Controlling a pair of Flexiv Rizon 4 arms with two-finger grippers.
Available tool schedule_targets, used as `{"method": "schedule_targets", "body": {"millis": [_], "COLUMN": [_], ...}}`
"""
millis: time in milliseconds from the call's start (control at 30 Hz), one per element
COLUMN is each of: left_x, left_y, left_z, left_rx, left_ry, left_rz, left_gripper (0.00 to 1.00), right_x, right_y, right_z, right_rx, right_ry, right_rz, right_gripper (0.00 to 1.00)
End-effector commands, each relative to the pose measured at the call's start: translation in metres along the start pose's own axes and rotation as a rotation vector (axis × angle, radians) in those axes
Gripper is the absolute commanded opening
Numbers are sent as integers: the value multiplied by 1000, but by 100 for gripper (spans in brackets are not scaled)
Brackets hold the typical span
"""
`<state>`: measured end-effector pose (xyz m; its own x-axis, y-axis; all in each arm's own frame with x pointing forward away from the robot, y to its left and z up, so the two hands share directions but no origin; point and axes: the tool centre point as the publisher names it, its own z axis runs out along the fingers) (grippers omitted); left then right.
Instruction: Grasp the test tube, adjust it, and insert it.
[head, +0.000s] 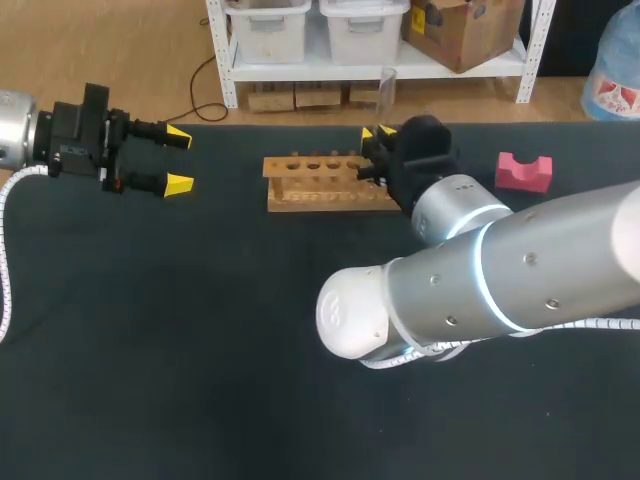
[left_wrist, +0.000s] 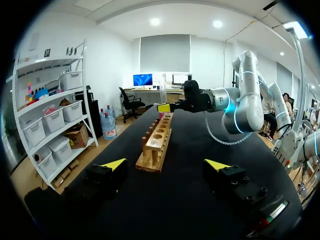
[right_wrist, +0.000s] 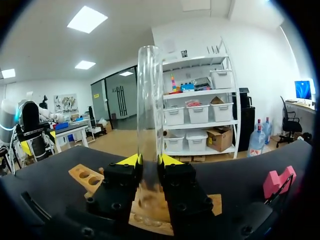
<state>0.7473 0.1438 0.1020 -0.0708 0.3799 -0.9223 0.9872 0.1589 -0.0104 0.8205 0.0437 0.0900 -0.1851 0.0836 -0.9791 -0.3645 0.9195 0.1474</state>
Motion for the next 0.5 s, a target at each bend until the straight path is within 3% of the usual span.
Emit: {"method": "schedule_targets", "body": {"millis": [33, 500], "left_x": [1, 1], "left_y": [1, 1], "left_z": [0, 0], "left_rx": [1, 1], "left_ry": [-2, -2], "left_rz": [2, 2], "left_gripper": [100, 100], "right_x": [1, 12], "right_y": [-1, 0], "right_z": [-2, 6], "right_rx": [5, 5], "right_ry": [12, 24], "right_rz": [-1, 4], "right_gripper": [0, 0]}}
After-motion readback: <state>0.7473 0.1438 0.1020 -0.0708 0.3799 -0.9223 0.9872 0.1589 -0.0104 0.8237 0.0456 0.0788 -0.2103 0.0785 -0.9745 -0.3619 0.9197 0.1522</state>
